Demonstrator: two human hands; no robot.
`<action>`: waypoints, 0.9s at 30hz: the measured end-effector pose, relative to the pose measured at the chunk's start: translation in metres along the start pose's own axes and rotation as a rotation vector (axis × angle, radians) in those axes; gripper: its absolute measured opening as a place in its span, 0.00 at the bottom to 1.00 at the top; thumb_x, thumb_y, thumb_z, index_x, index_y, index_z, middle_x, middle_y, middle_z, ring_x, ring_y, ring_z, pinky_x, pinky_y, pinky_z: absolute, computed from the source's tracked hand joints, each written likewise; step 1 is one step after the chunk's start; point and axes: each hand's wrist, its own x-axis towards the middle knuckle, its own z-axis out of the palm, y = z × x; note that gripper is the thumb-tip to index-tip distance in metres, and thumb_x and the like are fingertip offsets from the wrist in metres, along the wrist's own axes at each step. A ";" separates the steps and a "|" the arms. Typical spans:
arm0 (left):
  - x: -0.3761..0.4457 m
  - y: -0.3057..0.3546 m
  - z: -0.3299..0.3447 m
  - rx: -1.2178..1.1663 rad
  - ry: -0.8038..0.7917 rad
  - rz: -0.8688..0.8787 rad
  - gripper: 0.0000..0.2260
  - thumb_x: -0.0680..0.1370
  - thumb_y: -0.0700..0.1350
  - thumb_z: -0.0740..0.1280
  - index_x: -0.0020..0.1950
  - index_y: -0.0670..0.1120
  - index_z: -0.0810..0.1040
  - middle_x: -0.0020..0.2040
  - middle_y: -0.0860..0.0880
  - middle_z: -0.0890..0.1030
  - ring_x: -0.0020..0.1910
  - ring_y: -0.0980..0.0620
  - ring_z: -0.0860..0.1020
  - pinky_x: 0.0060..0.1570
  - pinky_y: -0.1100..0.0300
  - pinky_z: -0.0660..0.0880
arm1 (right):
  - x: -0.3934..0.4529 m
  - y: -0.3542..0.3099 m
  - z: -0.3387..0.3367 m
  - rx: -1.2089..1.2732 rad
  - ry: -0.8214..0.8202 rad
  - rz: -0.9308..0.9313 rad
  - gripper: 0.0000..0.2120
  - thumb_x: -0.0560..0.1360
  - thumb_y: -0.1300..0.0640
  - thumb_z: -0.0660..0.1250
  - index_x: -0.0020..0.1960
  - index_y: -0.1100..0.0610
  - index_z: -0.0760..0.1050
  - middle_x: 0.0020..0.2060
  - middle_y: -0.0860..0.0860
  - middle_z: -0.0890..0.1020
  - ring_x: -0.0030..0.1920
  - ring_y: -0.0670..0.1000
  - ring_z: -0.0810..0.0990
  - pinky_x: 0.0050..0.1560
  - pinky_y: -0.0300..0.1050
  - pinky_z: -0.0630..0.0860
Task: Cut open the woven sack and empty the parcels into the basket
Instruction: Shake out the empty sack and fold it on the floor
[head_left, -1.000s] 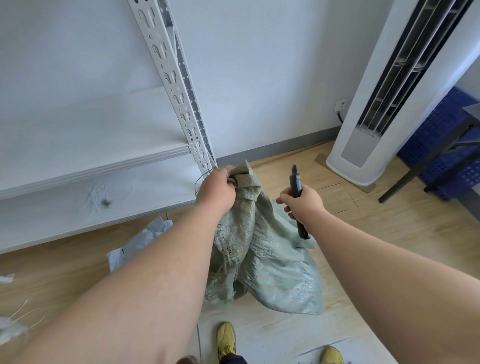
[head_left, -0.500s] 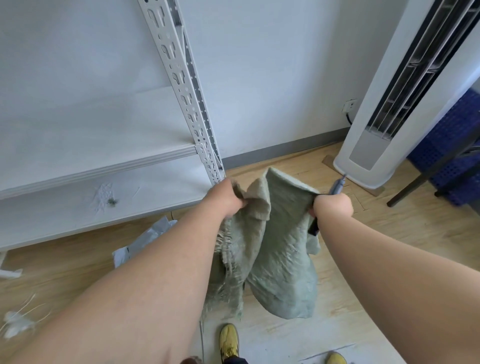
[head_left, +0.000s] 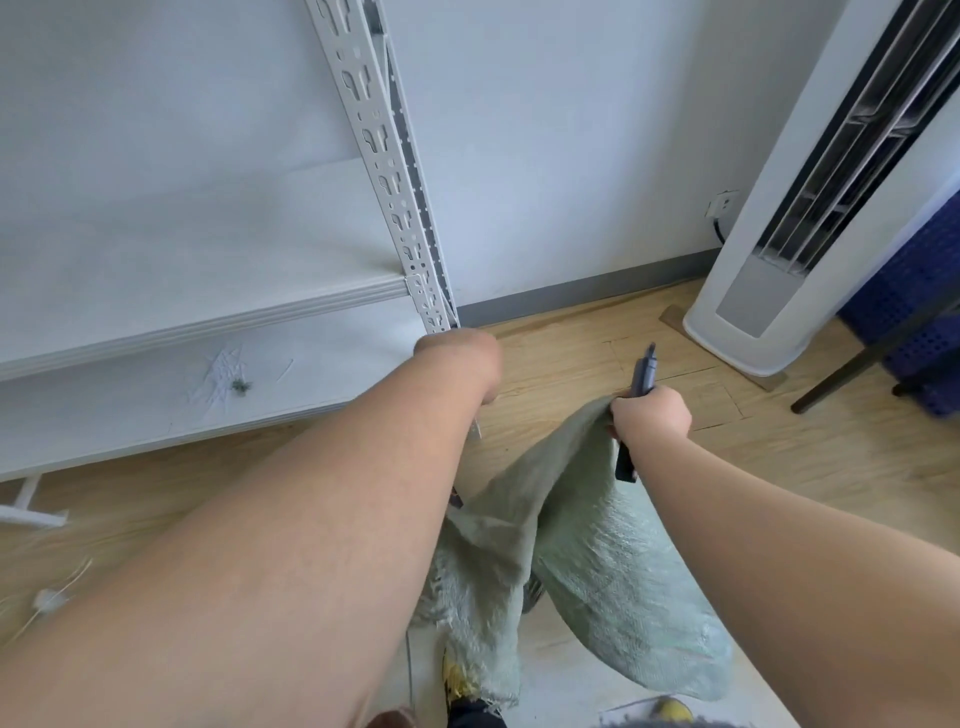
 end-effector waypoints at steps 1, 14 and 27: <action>0.003 0.002 0.002 -0.094 0.113 0.058 0.11 0.77 0.52 0.66 0.58 0.50 0.79 0.56 0.51 0.80 0.58 0.48 0.78 0.57 0.53 0.75 | -0.005 -0.003 0.001 -0.020 -0.024 -0.056 0.04 0.74 0.59 0.65 0.48 0.58 0.75 0.42 0.56 0.82 0.43 0.57 0.82 0.45 0.50 0.80; 0.030 0.034 0.072 -0.551 0.292 0.112 0.08 0.76 0.38 0.61 0.46 0.51 0.74 0.49 0.47 0.79 0.47 0.44 0.76 0.41 0.58 0.68 | -0.023 -0.006 -0.015 0.127 -0.490 -0.336 0.14 0.72 0.63 0.73 0.56 0.53 0.81 0.50 0.47 0.82 0.34 0.48 0.77 0.35 0.38 0.79; 0.031 0.017 0.054 -1.525 0.317 0.217 0.15 0.78 0.34 0.63 0.46 0.55 0.77 0.53 0.47 0.80 0.57 0.45 0.79 0.61 0.50 0.75 | 0.012 0.034 -0.024 -0.038 -0.298 -0.054 0.14 0.71 0.62 0.72 0.56 0.54 0.78 0.41 0.54 0.83 0.32 0.53 0.81 0.42 0.47 0.82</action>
